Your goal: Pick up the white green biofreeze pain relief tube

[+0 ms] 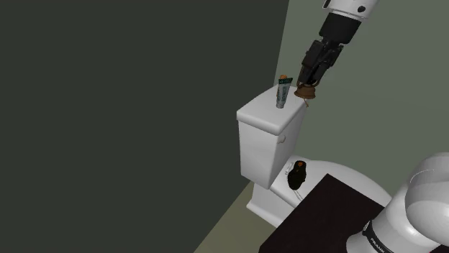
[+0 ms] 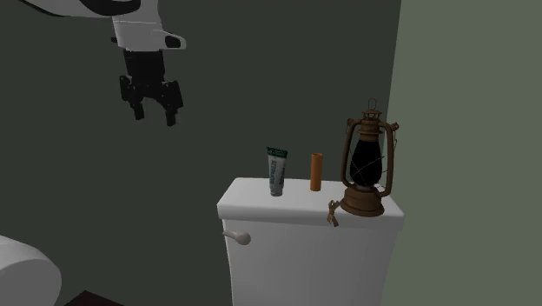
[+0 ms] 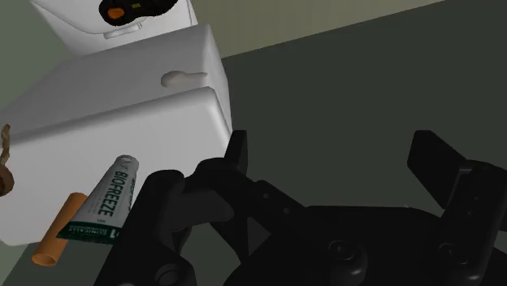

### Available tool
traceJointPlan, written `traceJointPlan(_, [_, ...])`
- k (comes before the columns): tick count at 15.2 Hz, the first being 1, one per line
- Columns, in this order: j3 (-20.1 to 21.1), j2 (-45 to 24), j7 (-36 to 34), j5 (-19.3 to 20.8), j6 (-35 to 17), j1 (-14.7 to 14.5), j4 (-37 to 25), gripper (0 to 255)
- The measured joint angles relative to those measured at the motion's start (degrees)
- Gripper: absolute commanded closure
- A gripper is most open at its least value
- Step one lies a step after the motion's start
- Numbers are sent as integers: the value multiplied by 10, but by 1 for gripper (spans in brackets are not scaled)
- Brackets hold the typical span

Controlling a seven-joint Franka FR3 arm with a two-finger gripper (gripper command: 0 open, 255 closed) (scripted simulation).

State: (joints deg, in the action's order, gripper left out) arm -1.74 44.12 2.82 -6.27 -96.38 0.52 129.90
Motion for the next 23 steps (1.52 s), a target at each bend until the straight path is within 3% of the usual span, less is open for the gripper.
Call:
traceJointPlan(3, [-16,-13,34,11,-4,-4,-4,0])
traceJointPlan(13, [-141,-170,321,74,-50,-38,-84,0])
traceJointPlan(18, [-190,-278,462,73,-64,-57,-166,0])
traceJointPlan(23, [-228,-402,610,49,-71,-63,-269,0])
